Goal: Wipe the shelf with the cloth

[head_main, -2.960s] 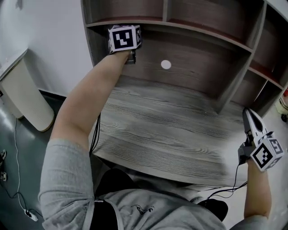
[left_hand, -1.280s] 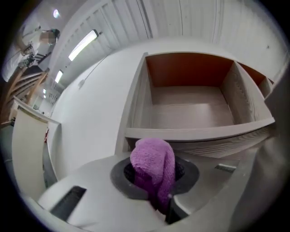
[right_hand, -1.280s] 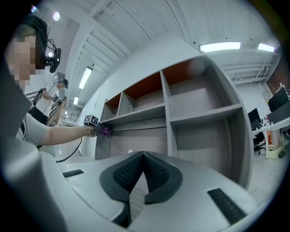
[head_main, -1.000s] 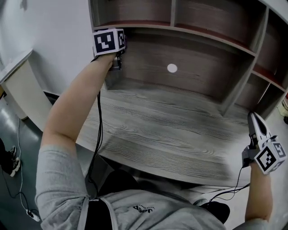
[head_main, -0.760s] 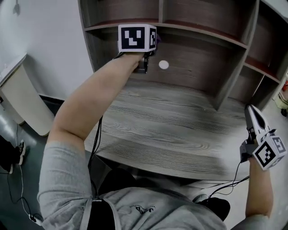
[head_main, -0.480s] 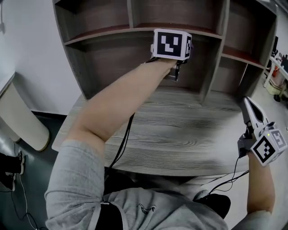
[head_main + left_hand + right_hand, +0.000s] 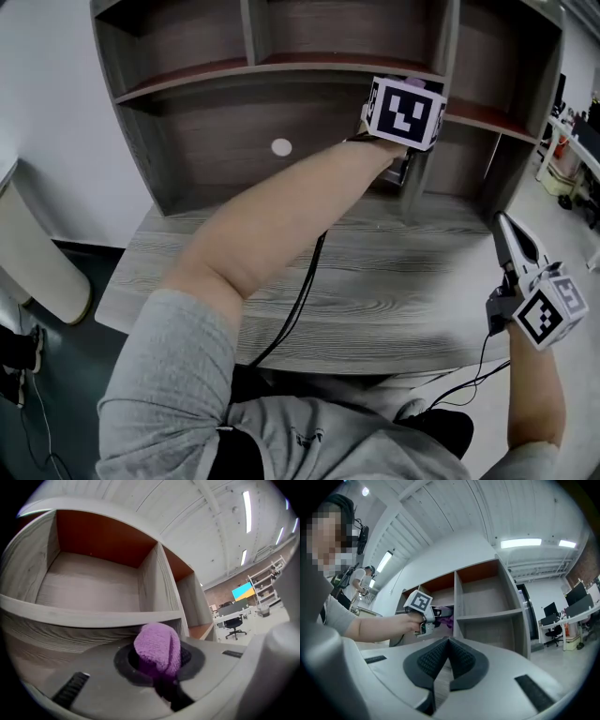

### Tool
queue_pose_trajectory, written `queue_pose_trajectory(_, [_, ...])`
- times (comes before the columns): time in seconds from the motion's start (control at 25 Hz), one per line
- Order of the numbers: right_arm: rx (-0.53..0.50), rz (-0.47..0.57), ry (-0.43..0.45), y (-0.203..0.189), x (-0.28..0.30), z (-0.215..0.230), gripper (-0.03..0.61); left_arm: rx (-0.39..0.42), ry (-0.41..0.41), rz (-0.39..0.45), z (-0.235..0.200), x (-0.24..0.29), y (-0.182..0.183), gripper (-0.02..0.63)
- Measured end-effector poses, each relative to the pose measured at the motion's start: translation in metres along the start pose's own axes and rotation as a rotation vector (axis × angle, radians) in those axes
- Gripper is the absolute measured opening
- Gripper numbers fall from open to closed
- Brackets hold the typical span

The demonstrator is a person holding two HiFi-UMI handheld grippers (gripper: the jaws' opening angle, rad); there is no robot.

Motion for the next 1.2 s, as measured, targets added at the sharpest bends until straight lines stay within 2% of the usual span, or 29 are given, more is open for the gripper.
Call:
queue_pose_trajectory(0.12, [-0.001,-0.032,0.037,-0.007,0.014,0.003,0.014,0.010,-0.073,-0.047,-0.024,-0.032,-0.025,0.068])
queue_pose_trajectory(0.24, [0.009,-0.060,0.114,-0.016,0.035,0.005,0.014,0.000,-0.144,-0.084,-0.063,-0.083,-0.065,0.067])
queue_pose_trajectory(0.32, [0.007,-0.066,0.181,-0.015,0.053,0.011,0.014,-0.037,-0.168,-0.075,-0.091,-0.108,-0.086,0.067])
queue_pose_trajectory(0.44, [-0.010,-0.061,0.279,-0.016,0.077,0.018,0.014,-0.105,-0.174,-0.006,-0.119,-0.135,-0.093,0.066])
queue_pose_trajectory(0.52, [-0.002,-0.061,0.336,-0.060,0.077,0.004,0.014,-0.129,-0.174,0.045,-0.122,-0.171,-0.130,0.066])
queue_pose_trajectory(0.64, [0.022,-0.086,0.392,-0.183,0.052,-0.039,0.014,-0.100,-0.181,0.089,-0.105,-0.253,-0.256,0.067])
queue_pose_trajectory(0.72, [0.036,-0.093,0.402,-0.224,0.041,-0.053,0.014,-0.076,-0.170,0.104,-0.099,-0.290,-0.306,0.067])
queue_pose_trajectory(0.8, [0.043,-0.084,0.396,-0.216,0.041,-0.054,0.014,-0.122,-0.150,0.098,-0.104,-0.304,-0.307,0.066])
queue_pose_trajectory(1.0, [0.053,-0.110,0.423,-0.143,0.054,-0.058,0.014,-0.336,-0.058,0.067,-0.120,-0.322,-0.265,0.064])
queue_pose_trajectory(1.2, [0.117,-0.162,0.444,-0.082,0.060,-0.079,0.014,-0.430,-0.004,0.061,-0.131,-0.361,-0.211,0.063])
Point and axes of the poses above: the fingertips, and each gripper's own axes: x forward along the fingers, z to its right, y out of its top, the point moved 5 cm from there along -x, backward along the fingers, and after that the axes turned 15 degrees about y, right-handed, at the moved point
